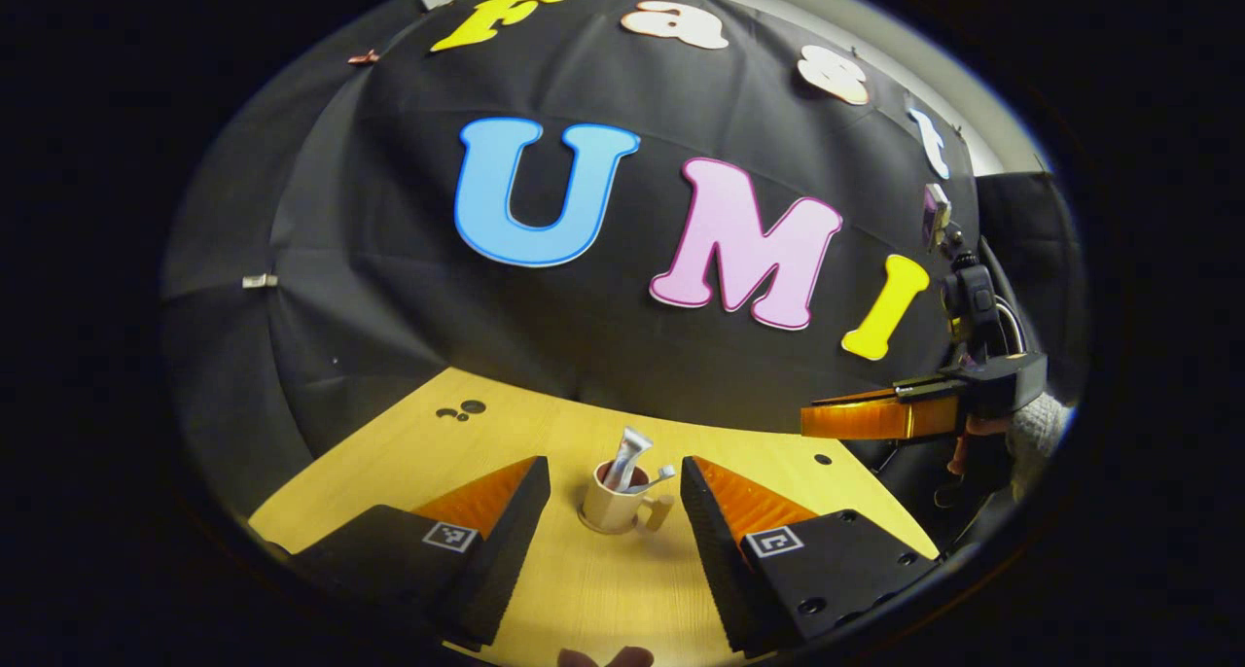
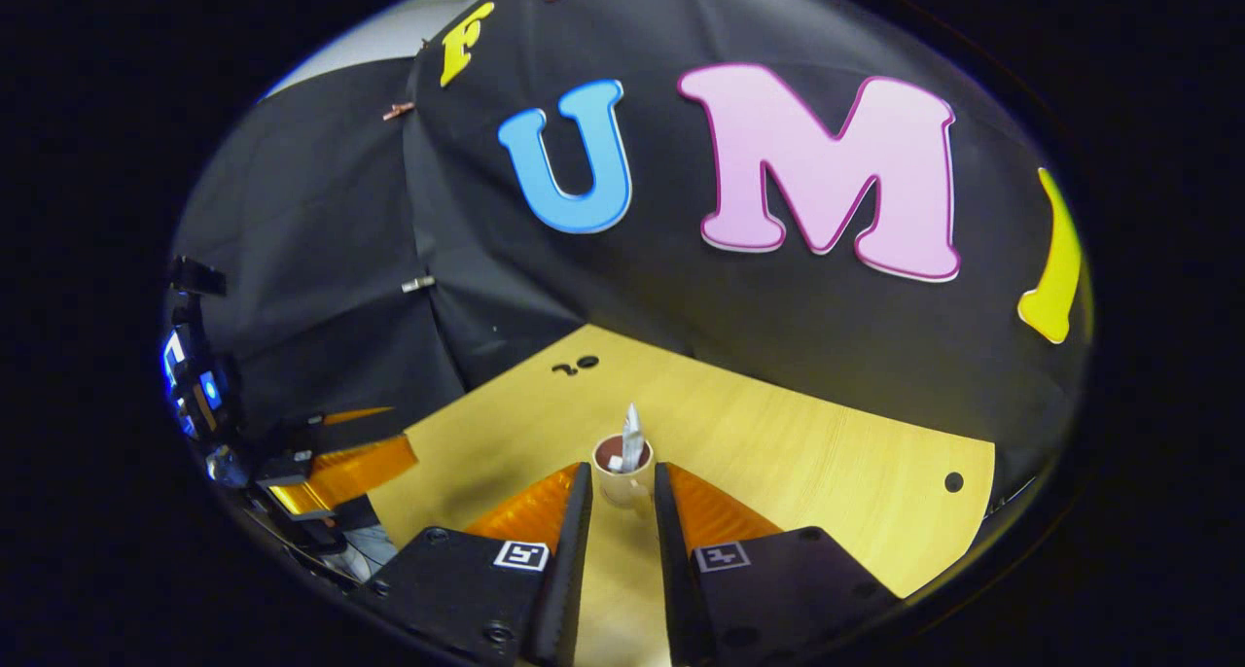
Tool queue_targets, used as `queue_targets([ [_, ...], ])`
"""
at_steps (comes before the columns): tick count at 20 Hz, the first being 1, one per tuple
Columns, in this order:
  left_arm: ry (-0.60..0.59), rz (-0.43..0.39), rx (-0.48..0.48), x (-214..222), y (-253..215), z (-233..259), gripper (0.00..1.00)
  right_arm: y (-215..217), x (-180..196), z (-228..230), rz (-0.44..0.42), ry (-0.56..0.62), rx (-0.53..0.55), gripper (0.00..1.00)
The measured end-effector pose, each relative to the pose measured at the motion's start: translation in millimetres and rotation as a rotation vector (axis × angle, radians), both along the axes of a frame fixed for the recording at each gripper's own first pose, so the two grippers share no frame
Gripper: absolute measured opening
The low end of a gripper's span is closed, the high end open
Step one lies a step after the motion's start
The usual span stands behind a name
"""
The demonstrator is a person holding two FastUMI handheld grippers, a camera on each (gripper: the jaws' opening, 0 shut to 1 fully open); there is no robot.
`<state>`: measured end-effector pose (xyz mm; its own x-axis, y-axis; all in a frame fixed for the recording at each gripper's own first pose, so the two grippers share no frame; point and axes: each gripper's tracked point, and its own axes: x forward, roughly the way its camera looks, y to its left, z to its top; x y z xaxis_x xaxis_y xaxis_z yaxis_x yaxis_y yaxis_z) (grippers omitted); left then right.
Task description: Put the toothbrush and toothpaste on the desktop into the cup, then pick up the cup and place it on the coaster on the desktop.
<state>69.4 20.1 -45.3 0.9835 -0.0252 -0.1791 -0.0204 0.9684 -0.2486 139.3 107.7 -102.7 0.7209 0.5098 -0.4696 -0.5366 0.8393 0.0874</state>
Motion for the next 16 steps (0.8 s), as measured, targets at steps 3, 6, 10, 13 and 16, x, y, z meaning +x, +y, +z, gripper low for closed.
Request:
queue_targets([
  [3, -0.006, -0.048, 0.038, -2, -14, 12, 0.85, -10, -19, 13, -0.022, -0.037, -0.006, 0.39],
  [6, -0.018, -0.077, 0.054, -8, -24, 22, 0.85, -14, -41, 20, -0.054, -0.079, -0.011, 0.39],
  [10, -0.029, -0.095, 0.080, -14, -32, 26, 0.85, -11, -65, 33, -0.081, -0.149, -0.005, 0.40],
  [13, -0.043, -0.100, 0.091, -21, -35, 31, 0.85, -12, -75, 42, -0.096, -0.195, 0.017, 0.44],
  [16, -0.051, -0.108, 0.092, -27, -38, 33, 0.84, -11, -80, 54, -0.111, -0.239, 0.059, 0.42],
])
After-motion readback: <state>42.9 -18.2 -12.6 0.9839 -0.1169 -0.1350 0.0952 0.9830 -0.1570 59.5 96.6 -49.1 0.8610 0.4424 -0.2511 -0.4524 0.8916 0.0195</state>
